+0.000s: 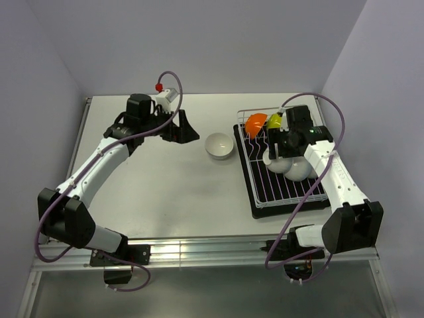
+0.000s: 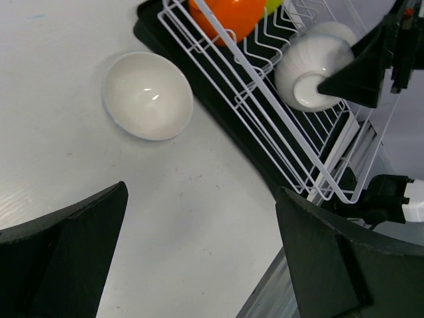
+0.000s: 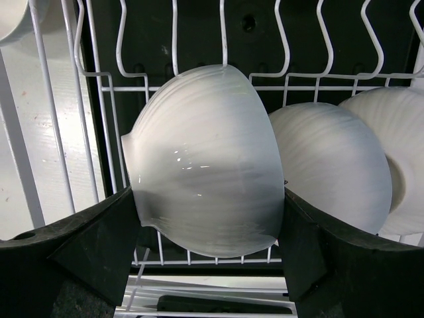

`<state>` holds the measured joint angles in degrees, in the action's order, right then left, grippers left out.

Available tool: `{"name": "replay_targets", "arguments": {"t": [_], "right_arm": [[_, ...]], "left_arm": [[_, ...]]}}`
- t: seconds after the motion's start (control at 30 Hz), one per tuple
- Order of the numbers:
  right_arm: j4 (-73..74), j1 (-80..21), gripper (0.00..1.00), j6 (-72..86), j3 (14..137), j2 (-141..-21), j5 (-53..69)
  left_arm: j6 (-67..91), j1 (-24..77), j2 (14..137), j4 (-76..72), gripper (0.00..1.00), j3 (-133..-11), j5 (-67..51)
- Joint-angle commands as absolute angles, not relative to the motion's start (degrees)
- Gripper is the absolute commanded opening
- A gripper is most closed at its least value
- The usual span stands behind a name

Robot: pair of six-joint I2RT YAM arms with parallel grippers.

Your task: Load the bowls into the dish rack

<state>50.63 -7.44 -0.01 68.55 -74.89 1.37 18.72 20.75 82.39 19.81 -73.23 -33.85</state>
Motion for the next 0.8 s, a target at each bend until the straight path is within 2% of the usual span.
{"name": "replay_targets", "arguments": {"t": [0.0, 0.5, 0.67, 0.77], "right_arm": [[48.3, -8.3, 0.0, 0.6, 70.0, -73.8, 0.8], [48.9, -10.9, 0.08, -2.3, 72.2, -80.2, -1.3], [49.0, -11.6, 0.21, -2.8, 73.2, -82.0, -2.3], [49.0, -11.8, 0.24, -3.0, 73.0, -82.6, -2.7]], "left_arm": [[17.5, 23.7, 81.6, 15.8, 0.99, -73.1, -34.0], [17.7, 25.3, 84.4, 17.0, 0.99, -74.7, -34.1], [17.3, 25.3, 84.6, 17.5, 1.0, -75.0, -33.9], [17.1, 25.2, 84.7, 17.6, 0.99, -75.0, -34.0]]}}
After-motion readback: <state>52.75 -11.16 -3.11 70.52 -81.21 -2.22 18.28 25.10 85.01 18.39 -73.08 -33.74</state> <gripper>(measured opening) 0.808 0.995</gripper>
